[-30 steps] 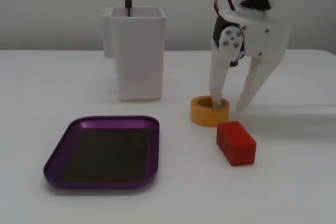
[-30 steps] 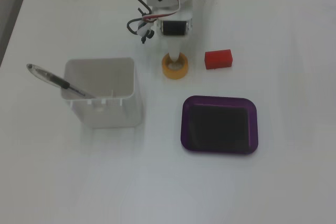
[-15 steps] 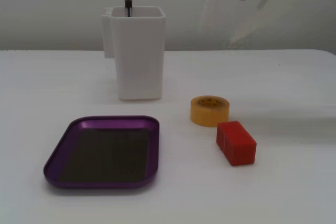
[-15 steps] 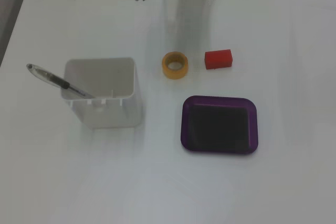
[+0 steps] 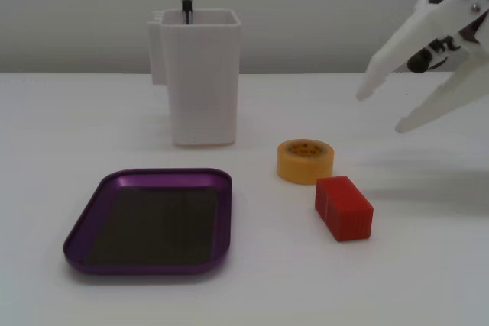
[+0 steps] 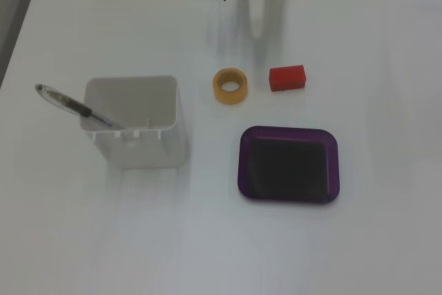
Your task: Remove the yellow tape from the box.
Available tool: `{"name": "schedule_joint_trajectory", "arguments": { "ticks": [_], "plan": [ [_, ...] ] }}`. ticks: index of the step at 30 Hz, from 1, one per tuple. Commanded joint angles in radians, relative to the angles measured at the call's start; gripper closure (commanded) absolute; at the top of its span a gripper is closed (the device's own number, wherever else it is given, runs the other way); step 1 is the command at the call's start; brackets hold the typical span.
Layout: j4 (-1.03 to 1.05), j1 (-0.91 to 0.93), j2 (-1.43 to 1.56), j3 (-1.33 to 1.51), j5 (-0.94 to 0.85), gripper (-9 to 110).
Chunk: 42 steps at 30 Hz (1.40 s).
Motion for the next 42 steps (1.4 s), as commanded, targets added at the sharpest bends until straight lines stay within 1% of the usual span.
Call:
{"name": "schedule_joint_trajectory", "arguments": {
  "ticks": [1, 5, 13, 15, 17, 18, 20, 42],
  "plan": [
    [-0.020, -0.012, 0.199, 0.126, 0.003, 88],
    [0.032, -0.011, 0.373, 0.265, 0.000, 88],
    [0.063, -0.012, 0.318, 0.311, -0.002, 89],
    [0.063, -0.012, 0.318, 0.311, 0.000, 93],
    [0.063, -0.012, 0.318, 0.313, 0.000, 102],
    [0.063, -0.012, 0.318, 0.313, 0.000, 103],
    [0.063, -0.012, 0.318, 0.313, 0.000, 101],
    [0.055, -0.008, 0.318, 0.313, -0.009, 102]
  ]
}}
